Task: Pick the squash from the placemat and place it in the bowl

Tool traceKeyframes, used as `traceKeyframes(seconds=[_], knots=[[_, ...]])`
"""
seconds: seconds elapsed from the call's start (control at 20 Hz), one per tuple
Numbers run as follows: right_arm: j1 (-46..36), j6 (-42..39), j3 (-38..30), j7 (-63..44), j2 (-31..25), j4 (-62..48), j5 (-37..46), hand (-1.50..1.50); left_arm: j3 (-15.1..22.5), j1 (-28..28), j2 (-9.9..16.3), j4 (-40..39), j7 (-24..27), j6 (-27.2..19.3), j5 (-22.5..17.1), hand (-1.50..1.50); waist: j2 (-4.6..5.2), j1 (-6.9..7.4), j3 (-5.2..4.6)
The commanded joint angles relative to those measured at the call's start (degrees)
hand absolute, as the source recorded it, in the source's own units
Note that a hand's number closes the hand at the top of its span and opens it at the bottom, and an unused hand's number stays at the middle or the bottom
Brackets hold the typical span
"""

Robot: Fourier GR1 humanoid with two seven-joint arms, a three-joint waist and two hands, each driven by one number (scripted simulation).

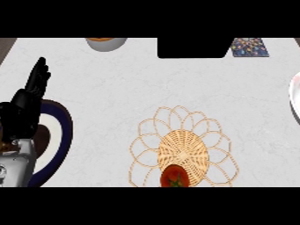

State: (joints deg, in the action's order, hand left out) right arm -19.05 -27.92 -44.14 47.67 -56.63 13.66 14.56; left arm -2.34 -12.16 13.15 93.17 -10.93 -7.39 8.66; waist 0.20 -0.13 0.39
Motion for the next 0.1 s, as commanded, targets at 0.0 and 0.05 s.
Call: traceKeyframes(seconds=[0.0,0.05], knots=[[5.7,-11.6,0.2,12.0,1.2,0.3,-1.1,-1.50,-0.8,0.5,0.8,1.7,-0.9,0.9,-0.9,0.00,-0.24,-0.36,0.01],[4.4,-11.9,0.3,10.8,0.4,1.0,-1.5,-1.50,-1.4,-1.7,1.1,-0.2,-1.0,0.7,-0.9,0.00,-0.06,-0.42,-0.01]])
